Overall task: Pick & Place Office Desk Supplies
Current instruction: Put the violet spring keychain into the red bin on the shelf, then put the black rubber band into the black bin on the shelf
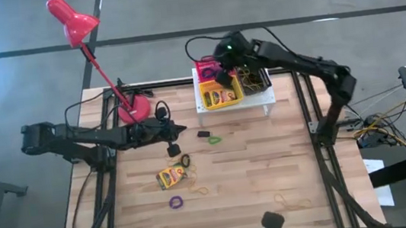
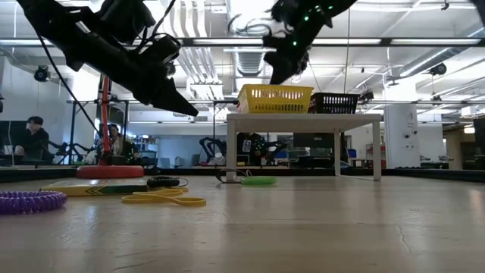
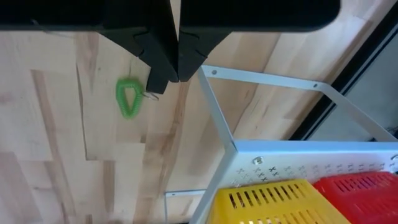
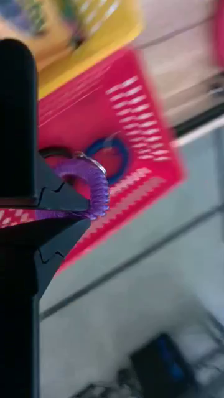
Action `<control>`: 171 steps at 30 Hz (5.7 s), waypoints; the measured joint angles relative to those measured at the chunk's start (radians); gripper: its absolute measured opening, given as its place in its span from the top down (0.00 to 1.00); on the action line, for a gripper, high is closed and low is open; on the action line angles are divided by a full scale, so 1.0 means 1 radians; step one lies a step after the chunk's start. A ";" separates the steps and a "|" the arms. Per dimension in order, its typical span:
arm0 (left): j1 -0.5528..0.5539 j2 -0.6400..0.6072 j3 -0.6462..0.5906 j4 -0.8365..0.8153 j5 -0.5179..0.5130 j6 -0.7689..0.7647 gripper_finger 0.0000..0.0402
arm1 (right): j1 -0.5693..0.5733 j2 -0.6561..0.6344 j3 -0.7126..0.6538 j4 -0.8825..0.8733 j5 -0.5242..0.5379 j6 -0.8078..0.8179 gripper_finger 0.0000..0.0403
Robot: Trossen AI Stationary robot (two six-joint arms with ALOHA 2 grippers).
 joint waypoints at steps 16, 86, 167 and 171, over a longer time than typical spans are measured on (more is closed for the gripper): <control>0.000 0.000 0.000 0.000 0.000 -0.039 0.98 | -0.050 0.246 0.348 -0.405 -0.040 -0.023 0.88; 0.050 0.562 0.161 0.257 0.106 -0.032 0.61 | 0.774 -0.234 -1.300 1.356 0.301 0.735 0.72; -0.010 0.442 0.248 0.168 0.481 -0.160 0.43 | 0.744 -0.351 -0.491 -0.022 0.211 0.296 0.97; -0.021 0.442 0.245 0.172 0.481 -0.160 0.46 | 0.604 -0.439 -0.364 -0.175 0.358 0.340 0.97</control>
